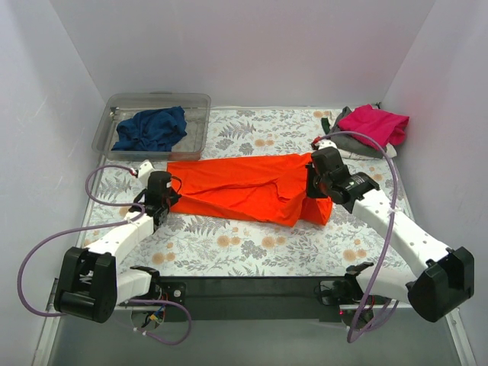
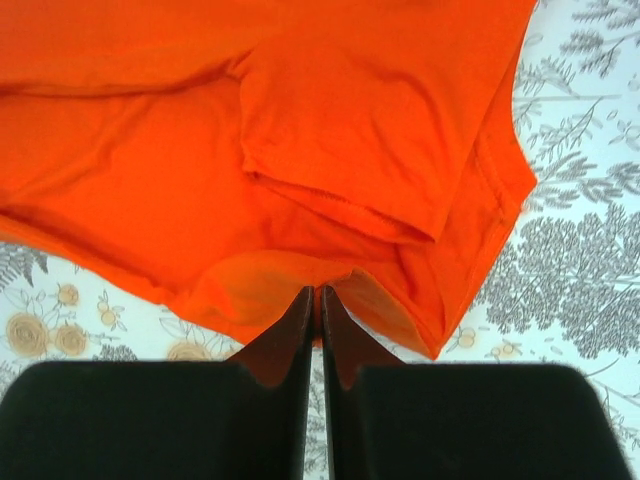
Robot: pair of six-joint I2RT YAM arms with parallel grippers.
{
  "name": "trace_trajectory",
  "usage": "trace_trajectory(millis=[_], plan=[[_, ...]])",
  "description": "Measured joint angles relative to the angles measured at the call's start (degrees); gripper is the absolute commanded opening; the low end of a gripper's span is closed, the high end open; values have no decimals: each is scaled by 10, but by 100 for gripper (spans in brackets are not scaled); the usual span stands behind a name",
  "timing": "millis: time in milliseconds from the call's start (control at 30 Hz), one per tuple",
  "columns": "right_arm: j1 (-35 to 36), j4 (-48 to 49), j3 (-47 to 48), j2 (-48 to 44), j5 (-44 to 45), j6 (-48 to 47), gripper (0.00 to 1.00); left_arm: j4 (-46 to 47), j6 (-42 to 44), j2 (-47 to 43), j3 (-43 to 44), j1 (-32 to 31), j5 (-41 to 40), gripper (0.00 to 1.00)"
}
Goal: Fold and stack the t-shirts
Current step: Fold the tshirt
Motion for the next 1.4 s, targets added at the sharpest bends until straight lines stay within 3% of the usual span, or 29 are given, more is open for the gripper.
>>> trace_trajectory(millis=[700, 1233, 1400], plan=[[-123, 100, 126, 229, -71, -91, 1, 53, 13, 123, 78, 35, -7, 0], [-158, 112, 194, 289, -101, -117, 1, 76, 28, 134, 87, 37, -8, 0], [-159, 112, 214, 327, -111, -123, 1, 84, 36, 179, 106, 38, -8, 0]])
